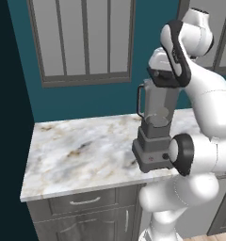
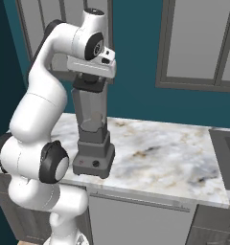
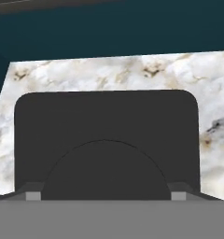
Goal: Open the blender lid, put the tangerine in the blender, close the lid, and start the blender.
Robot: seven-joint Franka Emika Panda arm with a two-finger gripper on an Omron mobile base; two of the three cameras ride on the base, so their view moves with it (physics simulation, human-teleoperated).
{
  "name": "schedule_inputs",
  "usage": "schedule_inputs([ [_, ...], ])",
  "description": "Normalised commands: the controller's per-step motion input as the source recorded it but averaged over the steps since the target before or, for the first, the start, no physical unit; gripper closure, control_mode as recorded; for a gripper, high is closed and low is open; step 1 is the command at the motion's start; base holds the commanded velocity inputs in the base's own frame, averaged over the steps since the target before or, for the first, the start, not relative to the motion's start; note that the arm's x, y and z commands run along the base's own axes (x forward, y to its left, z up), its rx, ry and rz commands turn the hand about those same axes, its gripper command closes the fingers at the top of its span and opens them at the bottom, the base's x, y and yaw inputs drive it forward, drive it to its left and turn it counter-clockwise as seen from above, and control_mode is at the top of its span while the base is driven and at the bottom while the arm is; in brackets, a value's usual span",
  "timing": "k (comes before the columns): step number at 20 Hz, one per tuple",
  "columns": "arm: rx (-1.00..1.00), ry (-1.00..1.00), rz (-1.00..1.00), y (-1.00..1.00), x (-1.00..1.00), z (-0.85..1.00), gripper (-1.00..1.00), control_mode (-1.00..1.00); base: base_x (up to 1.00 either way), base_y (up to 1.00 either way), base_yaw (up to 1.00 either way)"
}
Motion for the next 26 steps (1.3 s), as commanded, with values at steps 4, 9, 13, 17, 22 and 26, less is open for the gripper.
schedule_inputs([
  [4,-0.06,0.20,-0.02,0.02,-0.02,-0.44,1.00,-1.00,0.00,0.00,0.00],
  [9,-0.06,0.12,-0.02,0.05,0.00,-0.41,1.00,-1.00,0.00,0.00,0.00],
  [13,-0.01,0.02,-0.04,0.01,-0.08,-0.27,1.00,-1.00,0.00,0.00,0.00],
  [17,0.00,0.00,-0.14,0.00,-0.15,-0.20,1.00,-1.00,0.00,0.00,0.00],
  [22,-0.01,0.01,-0.22,0.04,-0.01,-0.24,1.00,-1.00,0.00,0.00,0.00],
  [26,0.00,0.00,-0.20,0.17,-0.02,-0.28,-1.00,-1.00,0.00,0.00,0.00],
])
